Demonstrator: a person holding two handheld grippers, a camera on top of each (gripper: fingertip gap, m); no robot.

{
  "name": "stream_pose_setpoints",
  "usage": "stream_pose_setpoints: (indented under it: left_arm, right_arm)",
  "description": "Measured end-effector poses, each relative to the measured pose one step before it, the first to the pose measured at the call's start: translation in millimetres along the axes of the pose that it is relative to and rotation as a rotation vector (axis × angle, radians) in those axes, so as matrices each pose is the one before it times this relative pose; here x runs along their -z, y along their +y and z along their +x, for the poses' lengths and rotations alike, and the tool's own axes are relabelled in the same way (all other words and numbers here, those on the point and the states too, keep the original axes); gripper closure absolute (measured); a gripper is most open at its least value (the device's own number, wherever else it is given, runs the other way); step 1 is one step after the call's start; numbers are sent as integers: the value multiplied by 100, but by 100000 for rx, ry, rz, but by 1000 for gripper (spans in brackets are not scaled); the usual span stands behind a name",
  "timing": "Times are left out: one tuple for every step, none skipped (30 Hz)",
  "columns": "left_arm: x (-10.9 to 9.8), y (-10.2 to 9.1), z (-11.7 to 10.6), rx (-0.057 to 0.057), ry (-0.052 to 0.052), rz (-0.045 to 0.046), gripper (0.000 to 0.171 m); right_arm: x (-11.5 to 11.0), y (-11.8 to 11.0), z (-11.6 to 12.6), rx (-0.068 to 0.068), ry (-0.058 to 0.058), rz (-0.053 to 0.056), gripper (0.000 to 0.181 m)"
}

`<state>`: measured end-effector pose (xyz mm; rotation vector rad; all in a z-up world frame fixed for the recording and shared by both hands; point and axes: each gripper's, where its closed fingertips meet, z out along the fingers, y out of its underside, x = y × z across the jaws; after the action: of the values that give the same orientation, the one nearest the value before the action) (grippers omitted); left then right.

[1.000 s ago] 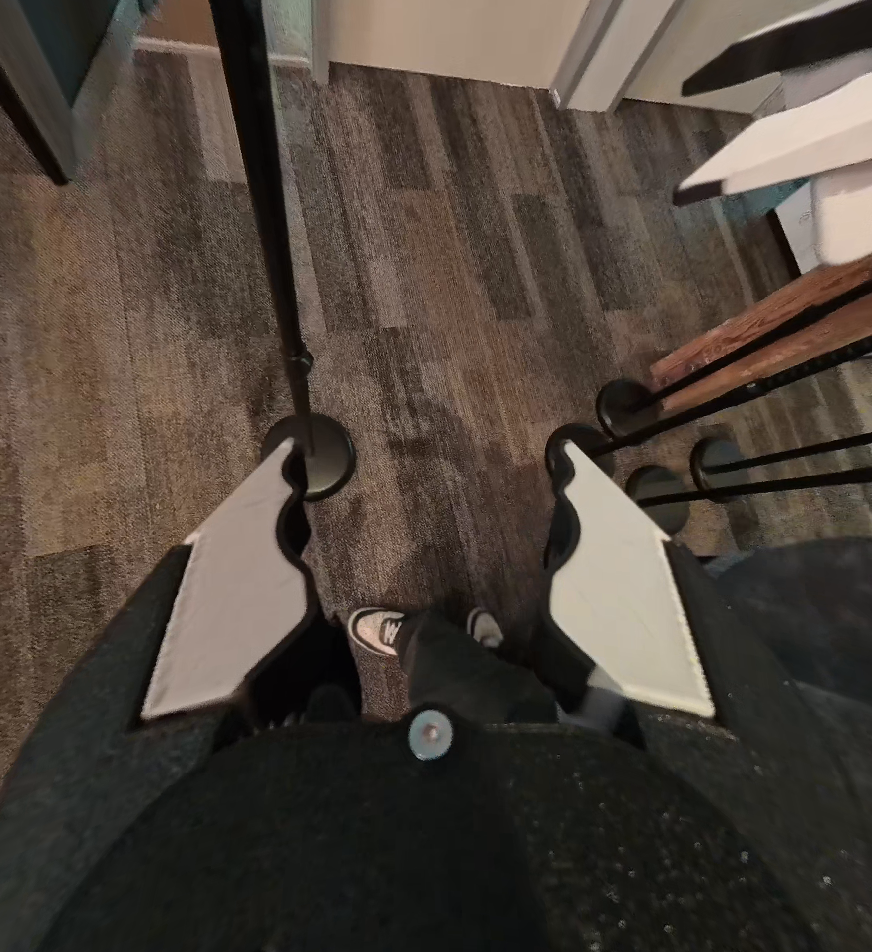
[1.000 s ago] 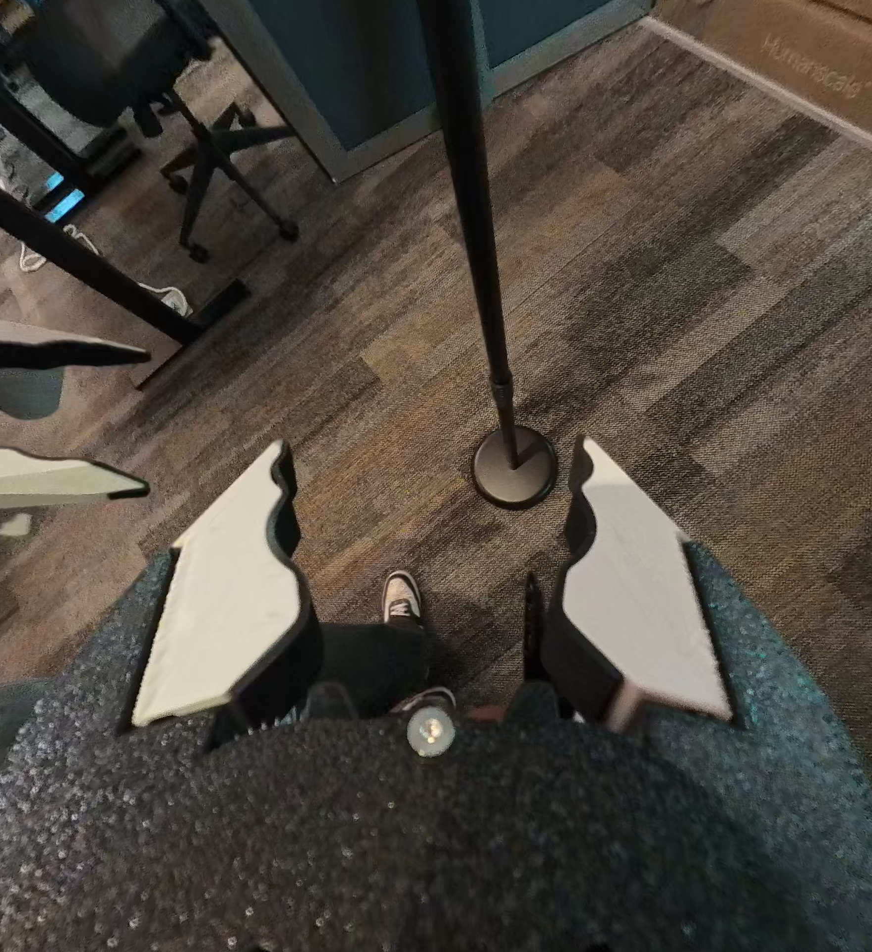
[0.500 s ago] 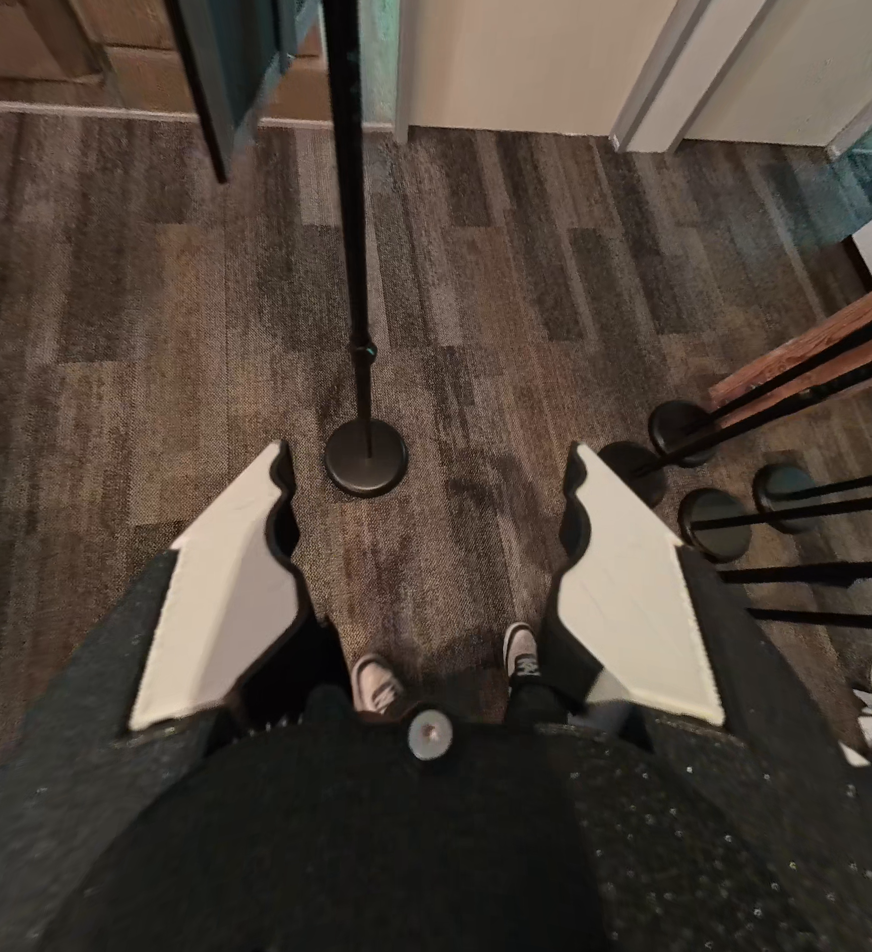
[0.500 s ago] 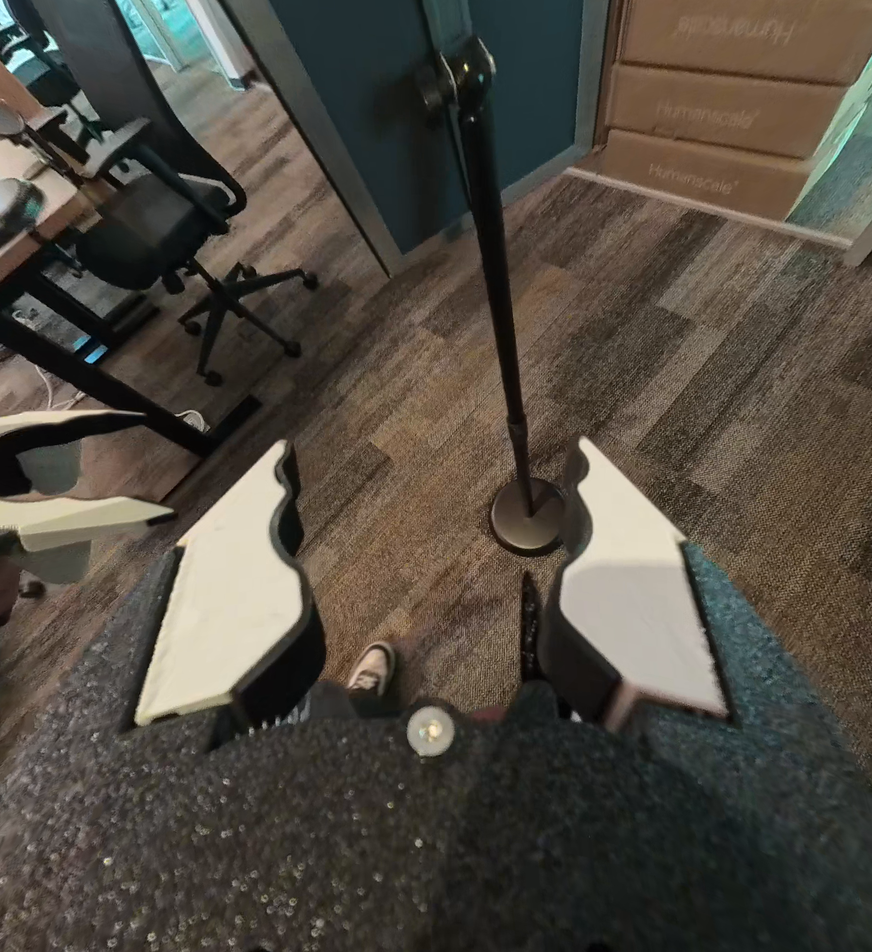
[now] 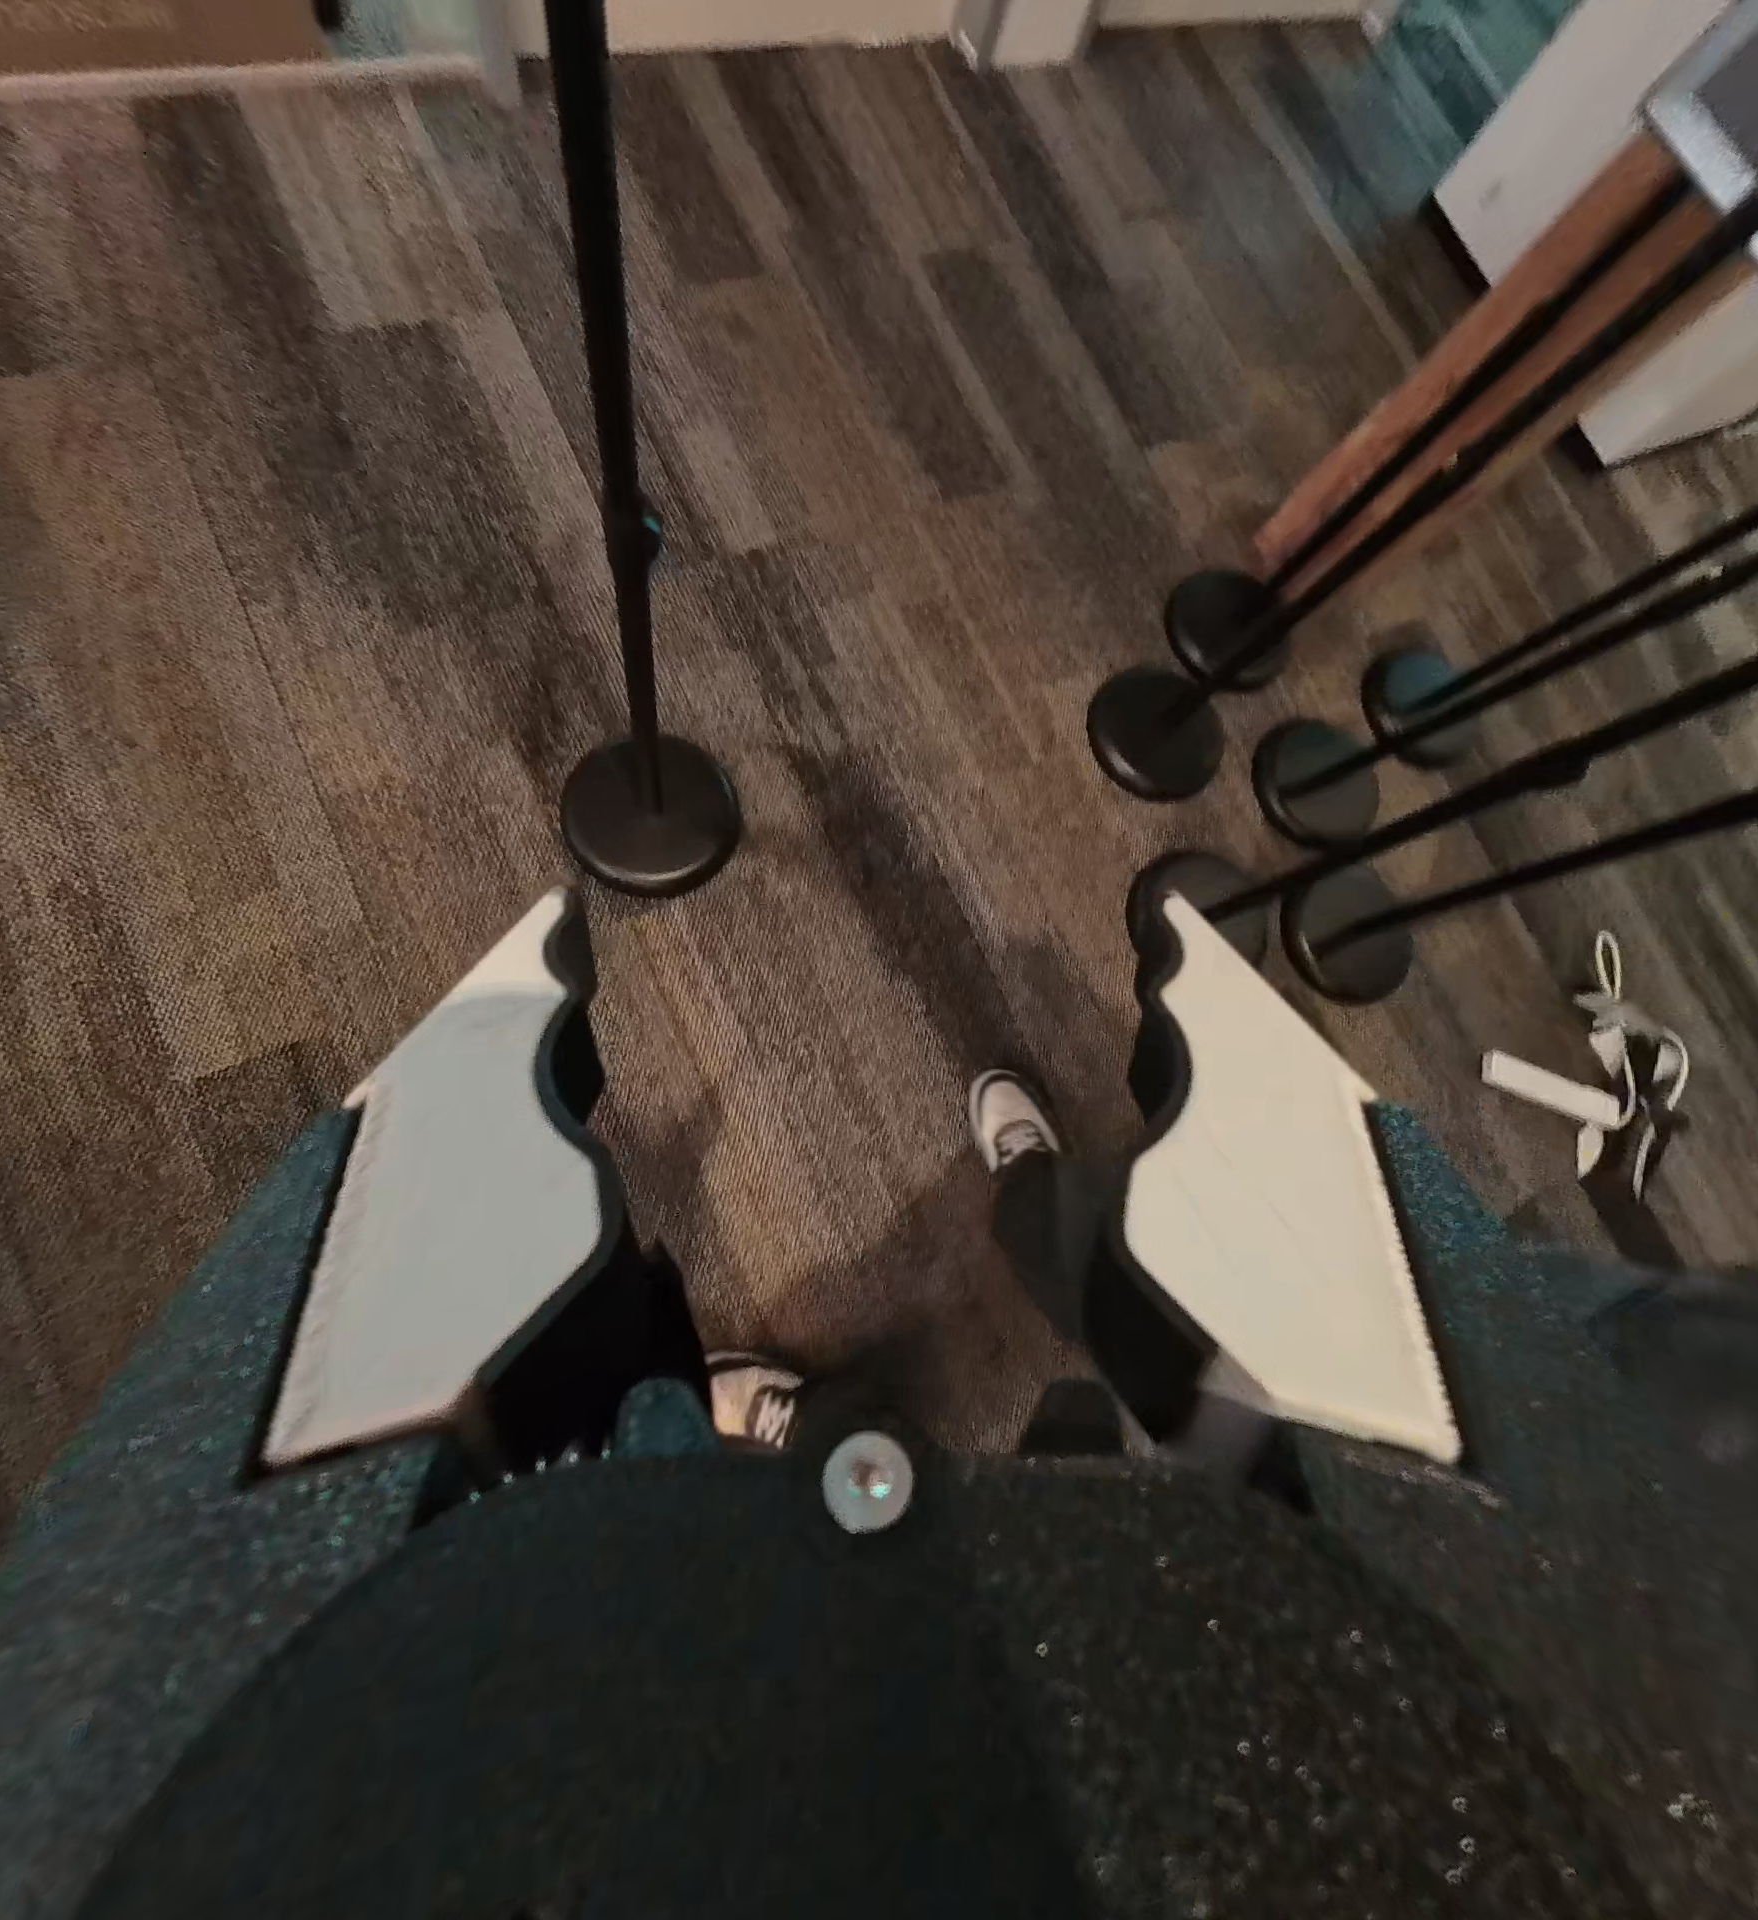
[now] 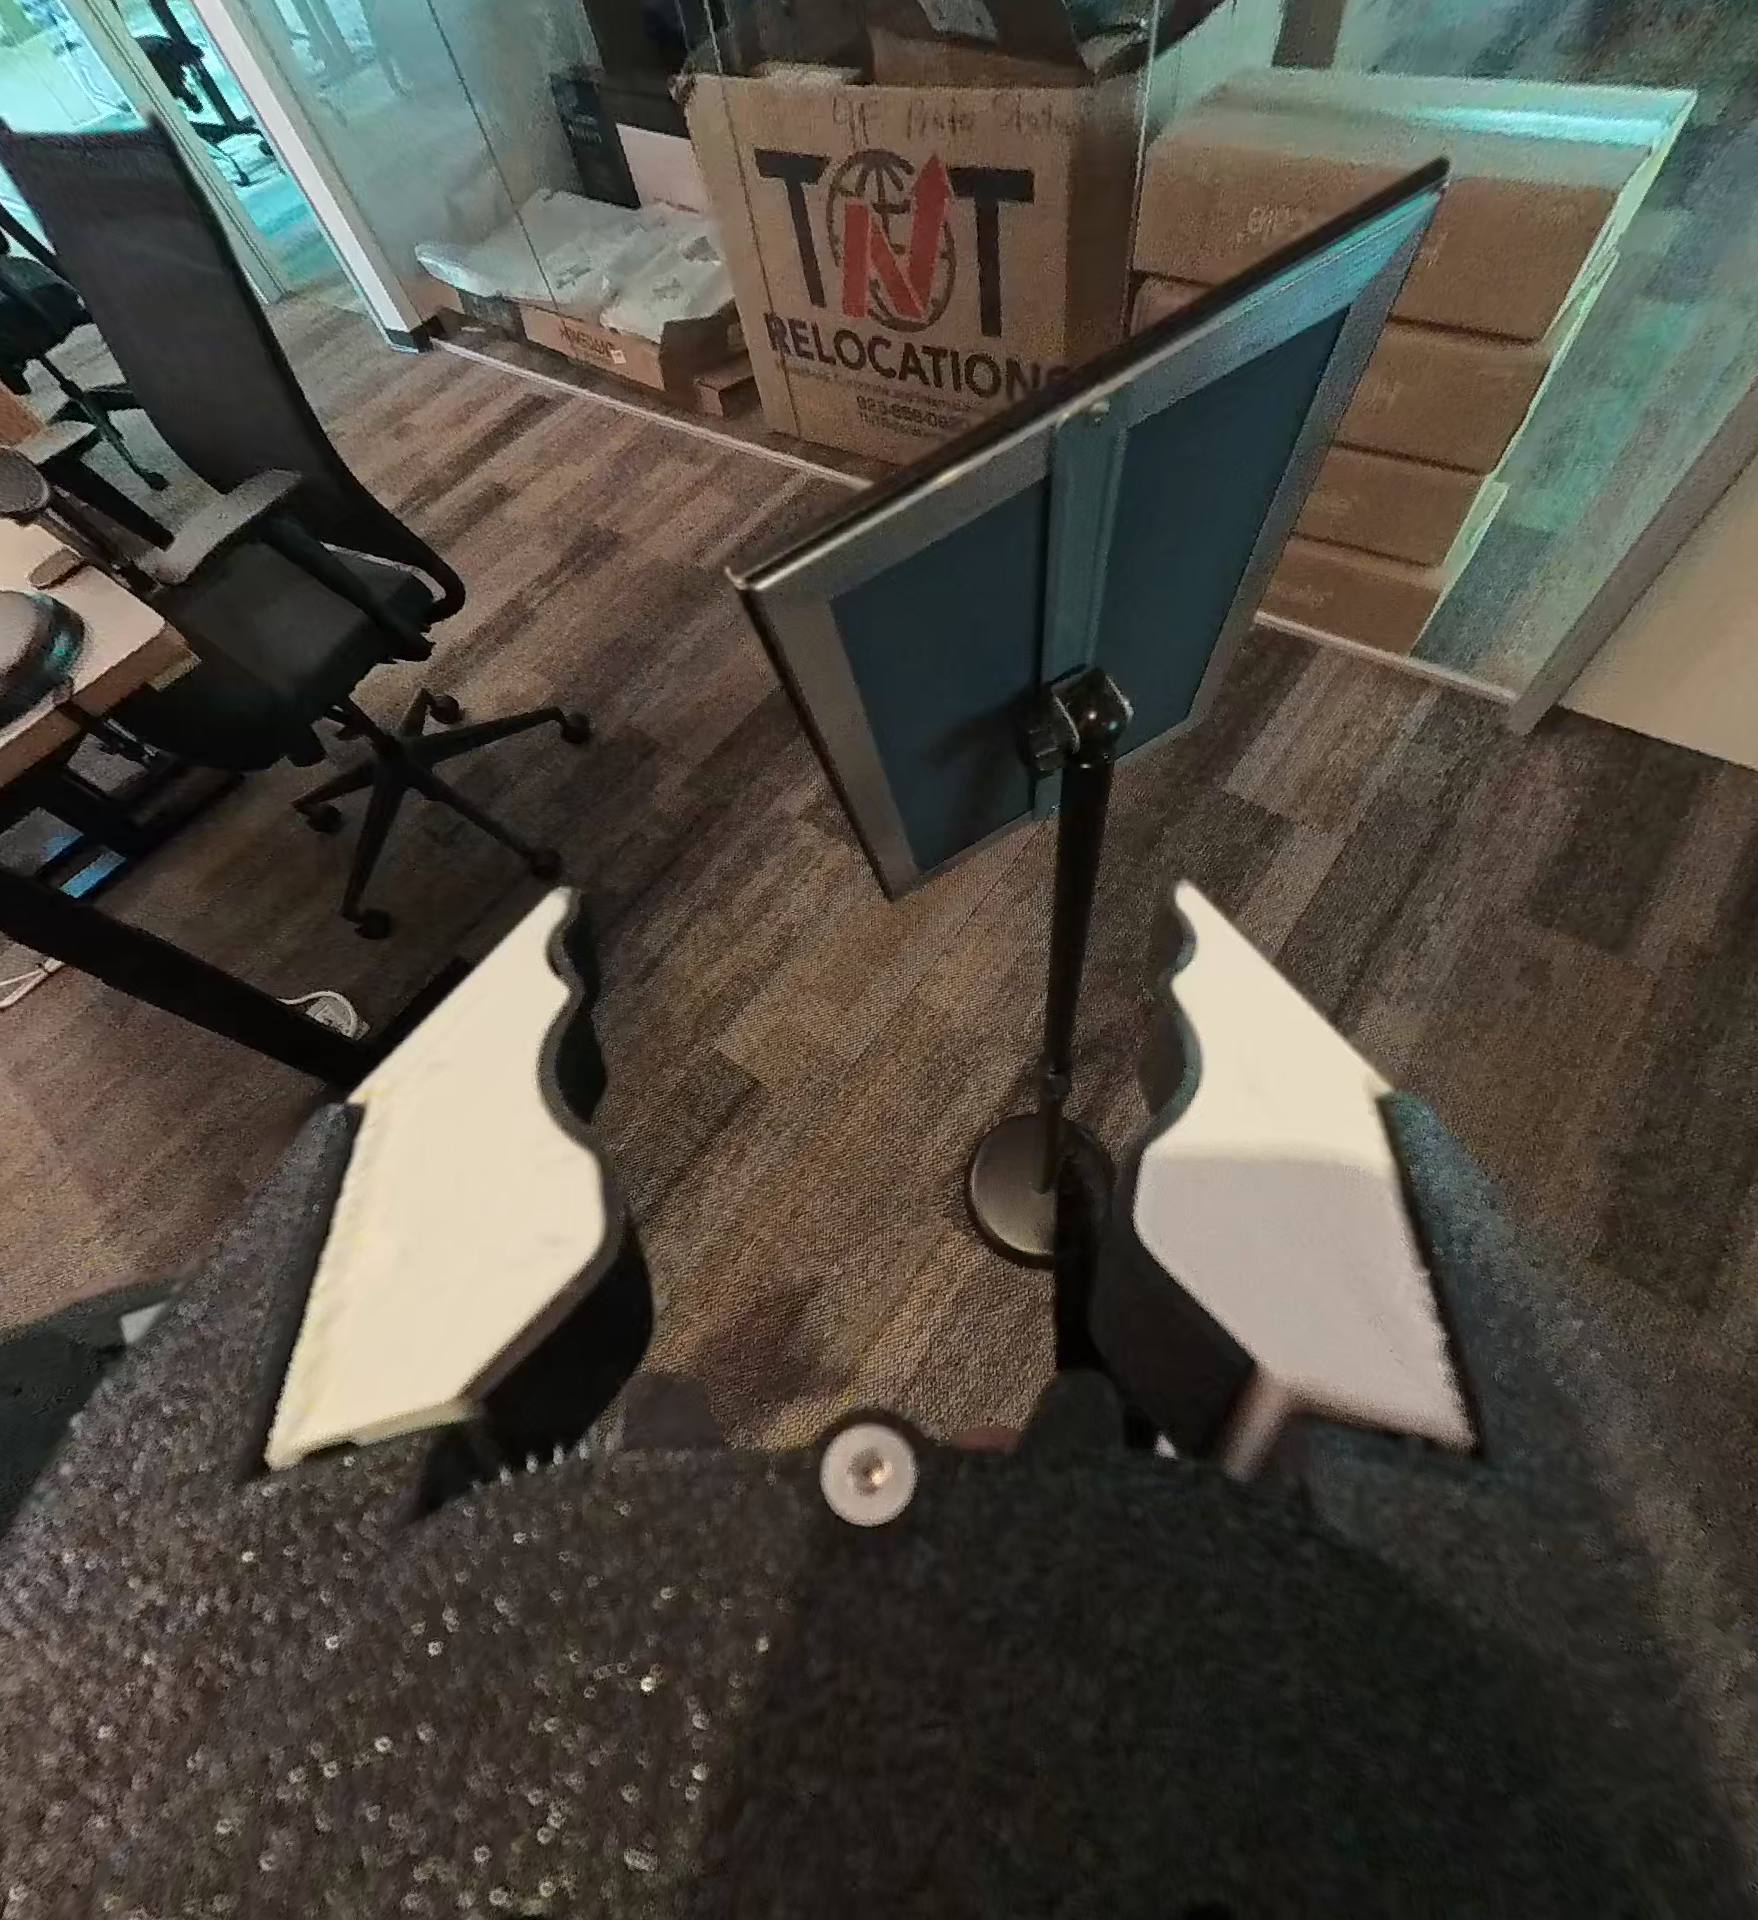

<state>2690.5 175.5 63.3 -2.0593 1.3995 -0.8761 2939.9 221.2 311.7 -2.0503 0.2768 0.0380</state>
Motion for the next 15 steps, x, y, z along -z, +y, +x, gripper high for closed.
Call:
stream_pose_setpoints:
  left_arm:
    - [258,788,-108,-279,1646,-936,67]
    - [164,572,-111,154,1808,-438,67]
    - [48,412,-176,156,1475,-120,67]
    - [-107,344,-254,-15,1049,-339,68]
    - [-249,315,-309,-138,714,-863,68]
    - [-349,237,-349,-152,449,-984,68]
    - [-369,112,-332,-14,438,-732,68]
    - [-371,-6,-304,249,606,-484,68]
    - [-382,-74,-301,380,597,-404,68]
    - [-362,-96,-306,104,516,-575,68]
    - [-335,-63,-350,-457,231,-944,68]
    - [-269,2,-425,-808,-247,-1545,68]
    - [-184,4,-460,-658,-396,-1868,68]
    - [-85,-138,-404,-464,71,-1283,67]
    - [-41,-278,-343,-794,511,-363,68]
  right_arm:
    - [-4,-98,-386,-100,1006,-943,76]
    - [24,-11,-321,755,1059,-1010,76]
    - [22,95,-315,1013,495,-984,76]
    - [-52,246,-180,640,451,-1239,77]
    - [-141,388,-97,-16,-9,-1499,77]
    - [-222,509,-25,-555,-629,-1609,76]
    - [-315,686,83,-683,-812,-1970,77]
    - [-376,826,344,-647,127,-1955,76]
    - [-446,943,480,-415,621,-1593,77]
    - [-525,1108,465,-219,382,-1577,77]
    - [-634,1274,425,29,425,-1385,77]
    - [-766,1484,550,-478,1329,-1199,77]
    - [-891,1669,506,-1268,1299,-1346,78]
    - [-1005,1783,267,-1559,399,-1775,78]
    - [-1045,1705,223,-1503,961,-1213,78]
